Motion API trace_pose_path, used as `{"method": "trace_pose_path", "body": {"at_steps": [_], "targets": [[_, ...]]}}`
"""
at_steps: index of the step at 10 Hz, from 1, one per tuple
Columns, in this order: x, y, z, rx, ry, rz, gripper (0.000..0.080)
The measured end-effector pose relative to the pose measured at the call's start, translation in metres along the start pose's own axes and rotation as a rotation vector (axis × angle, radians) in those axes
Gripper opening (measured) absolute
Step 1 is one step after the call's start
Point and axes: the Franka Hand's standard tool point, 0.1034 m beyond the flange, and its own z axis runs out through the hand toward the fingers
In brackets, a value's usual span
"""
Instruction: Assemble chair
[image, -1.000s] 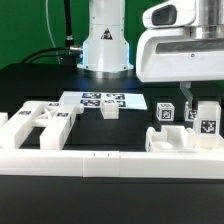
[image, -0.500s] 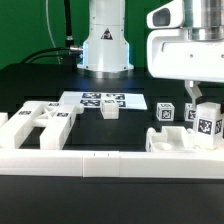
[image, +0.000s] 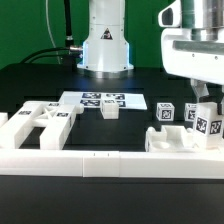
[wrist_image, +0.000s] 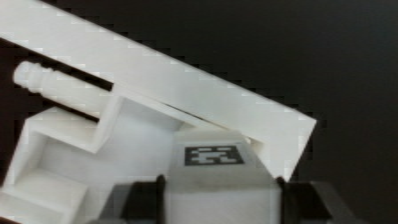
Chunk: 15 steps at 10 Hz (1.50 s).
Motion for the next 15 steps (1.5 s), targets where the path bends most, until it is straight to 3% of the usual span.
{"method": "trace_pose_path", "body": {"at_steps": [2, 4, 5, 6, 7, 8, 12, 15], "targets": [[-0.0032, -0.0043, 0.0013, 0.034, -0.005, 0.177, 0.0284], [-0.0033, -0.0048, 0.0013, 0.037, -0.003, 0.204, 0.0313], [-0.0032, -0.0048, 0.0013, 0.037, -0.002, 0.154, 0.0449], [-0.0022, -0.0040, 0.0002, 0.024, -0.006, 0.095, 0.0449], [-0.0030, -0.0049, -0.0012, 0.017, -0.005, 0.019, 0.0599], [-0.0064, -0.0056, -0.0007, 0.016, -0.002, -0.102, 0.0635], [-0.0049, -0.0049, -0.0003, 0.016, 0.000, -0.423, 0.0649], [-0.0038, -0.0039, -0.0011, -0.012, 0.024, -0.788, 0.0649]]}}
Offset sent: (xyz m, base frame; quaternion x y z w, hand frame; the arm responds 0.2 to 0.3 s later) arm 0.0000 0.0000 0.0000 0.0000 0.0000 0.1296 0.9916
